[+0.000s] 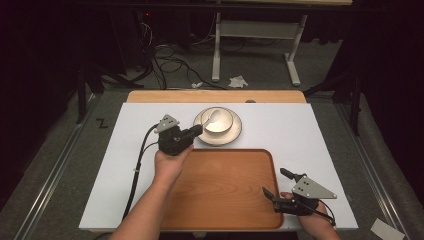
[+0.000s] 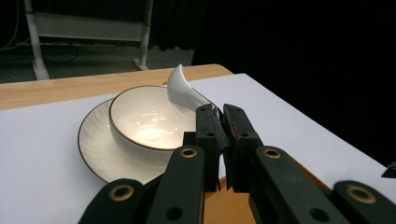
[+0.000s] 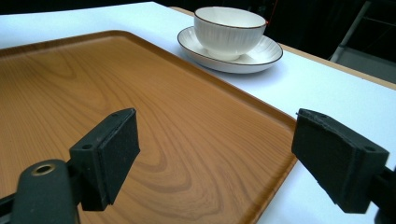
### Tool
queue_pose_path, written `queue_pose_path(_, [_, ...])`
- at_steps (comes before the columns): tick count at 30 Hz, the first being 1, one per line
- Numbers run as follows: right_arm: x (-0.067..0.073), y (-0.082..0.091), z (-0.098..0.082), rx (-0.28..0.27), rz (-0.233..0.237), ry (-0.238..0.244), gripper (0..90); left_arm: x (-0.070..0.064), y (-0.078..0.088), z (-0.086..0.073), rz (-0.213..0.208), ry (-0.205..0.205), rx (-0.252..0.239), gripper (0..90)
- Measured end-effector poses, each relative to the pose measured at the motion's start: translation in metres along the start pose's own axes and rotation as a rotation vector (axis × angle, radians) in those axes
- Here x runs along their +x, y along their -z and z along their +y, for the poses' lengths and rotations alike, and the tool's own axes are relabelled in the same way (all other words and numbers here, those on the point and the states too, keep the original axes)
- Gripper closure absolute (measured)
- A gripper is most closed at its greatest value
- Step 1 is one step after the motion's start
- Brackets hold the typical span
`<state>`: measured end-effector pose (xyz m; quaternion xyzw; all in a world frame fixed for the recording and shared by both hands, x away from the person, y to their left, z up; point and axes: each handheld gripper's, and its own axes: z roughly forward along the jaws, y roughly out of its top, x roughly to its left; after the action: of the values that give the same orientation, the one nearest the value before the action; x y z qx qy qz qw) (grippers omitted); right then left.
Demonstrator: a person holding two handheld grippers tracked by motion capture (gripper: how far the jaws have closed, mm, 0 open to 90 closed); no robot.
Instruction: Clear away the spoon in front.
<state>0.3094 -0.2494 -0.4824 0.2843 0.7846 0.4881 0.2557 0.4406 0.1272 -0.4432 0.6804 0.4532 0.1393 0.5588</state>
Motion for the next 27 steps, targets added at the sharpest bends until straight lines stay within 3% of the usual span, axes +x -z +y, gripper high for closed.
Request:
queue_pose_path(15, [0.000,0.000,0.000,0.001,-0.007,-0.001,16.3,-0.011,0.034,0.002,-0.050,-0.035,-0.054,86.1])
queue_pose_path(27, [0.000,0.000,0.000,0.007,-0.010,0.005,16.3,-0.006,0.065,-0.013,-0.050,-0.051,-0.063,86.1])
